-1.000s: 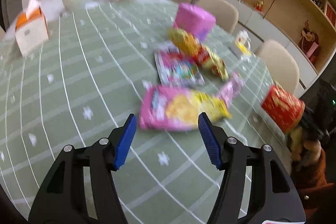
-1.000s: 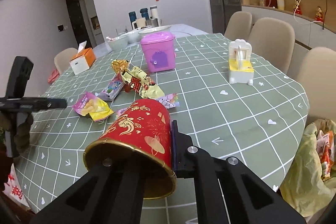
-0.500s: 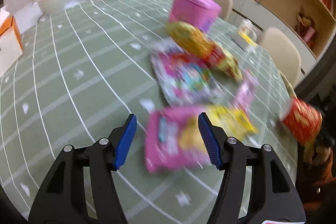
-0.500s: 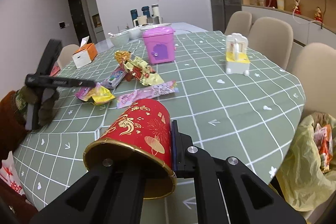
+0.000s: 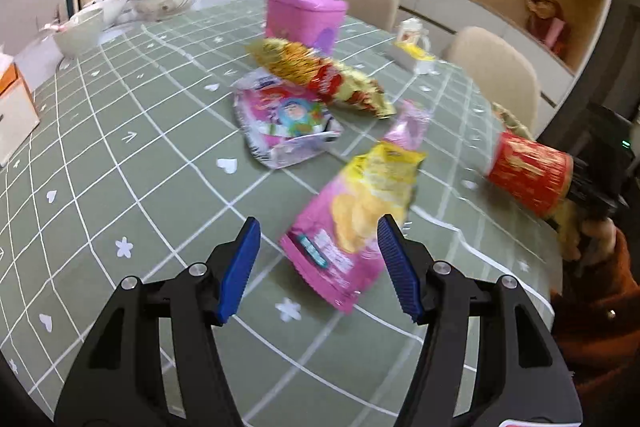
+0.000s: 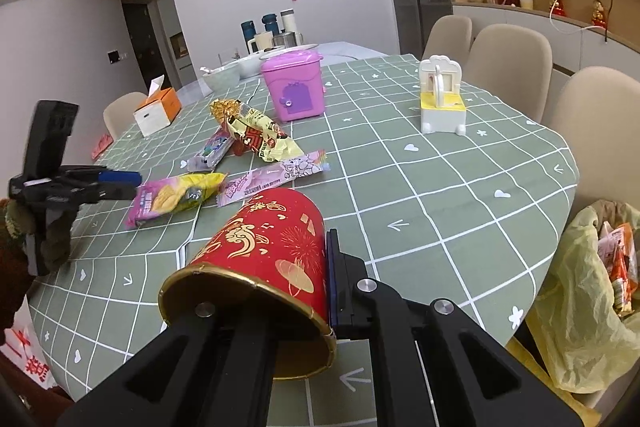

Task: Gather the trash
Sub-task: 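Grasp the pink chip bag with the left tool while the right tool holds the red cup, then carry the pink bag and red cup to the bin and open both tools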

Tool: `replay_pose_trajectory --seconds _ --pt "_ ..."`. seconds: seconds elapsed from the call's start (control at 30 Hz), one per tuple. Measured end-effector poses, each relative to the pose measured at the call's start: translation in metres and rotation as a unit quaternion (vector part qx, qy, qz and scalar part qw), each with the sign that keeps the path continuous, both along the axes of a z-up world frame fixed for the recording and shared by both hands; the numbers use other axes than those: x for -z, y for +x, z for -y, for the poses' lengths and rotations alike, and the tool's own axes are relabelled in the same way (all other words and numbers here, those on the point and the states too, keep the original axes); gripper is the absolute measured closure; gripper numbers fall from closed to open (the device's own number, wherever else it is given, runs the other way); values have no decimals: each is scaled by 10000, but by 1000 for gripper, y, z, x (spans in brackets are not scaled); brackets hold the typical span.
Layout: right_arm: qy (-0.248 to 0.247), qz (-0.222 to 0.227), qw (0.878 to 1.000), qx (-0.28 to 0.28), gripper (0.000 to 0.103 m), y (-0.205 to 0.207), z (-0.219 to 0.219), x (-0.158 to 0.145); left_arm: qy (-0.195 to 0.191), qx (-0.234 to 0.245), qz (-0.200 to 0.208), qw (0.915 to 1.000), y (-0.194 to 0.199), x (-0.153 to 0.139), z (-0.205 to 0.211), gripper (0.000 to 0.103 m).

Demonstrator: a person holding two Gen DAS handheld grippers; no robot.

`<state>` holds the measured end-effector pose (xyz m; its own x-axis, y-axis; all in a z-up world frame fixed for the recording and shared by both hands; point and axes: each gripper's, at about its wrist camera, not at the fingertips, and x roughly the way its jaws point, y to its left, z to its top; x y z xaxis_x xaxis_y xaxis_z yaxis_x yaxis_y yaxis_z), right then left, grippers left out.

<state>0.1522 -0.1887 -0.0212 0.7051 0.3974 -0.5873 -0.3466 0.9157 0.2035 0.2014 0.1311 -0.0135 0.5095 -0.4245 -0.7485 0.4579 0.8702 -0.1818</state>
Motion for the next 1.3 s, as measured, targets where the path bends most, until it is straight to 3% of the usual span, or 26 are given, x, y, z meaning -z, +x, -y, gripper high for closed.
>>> replay_pose_trajectory --seconds 0.17,0.23,0.27,0.4,0.6,0.77,1.07,1.3 --pt "-56 26 10000 49 98 -5 4 0 298 26 -162 9994 4 13 21 45" --pt "-30 36 10000 66 98 -6 6 0 249 -98 -223 9994 5 14 25 58" --pt "-22 61 10000 72 98 -8 7 -1 276 -146 -249 9992 5 15 28 76" --pt "-71 270 9995 146 98 -13 14 -10 295 -147 -34 9995 -5 4 46 92" --pt "-129 583 9978 305 98 -17 40 -30 -136 -328 672 9971 -20 -44 80 93" --pt "-184 827 9947 575 98 -22 80 -49 -629 -392 1315 9885 -27 -82 118 93" --pt "-523 1075 9855 1204 98 -31 162 -74 -1093 -48 1533 9821 -14 -106 208 93" --pt "-393 1096 9769 1790 98 -35 235 -79 -1467 196 1275 9807 5 -103 287 93"
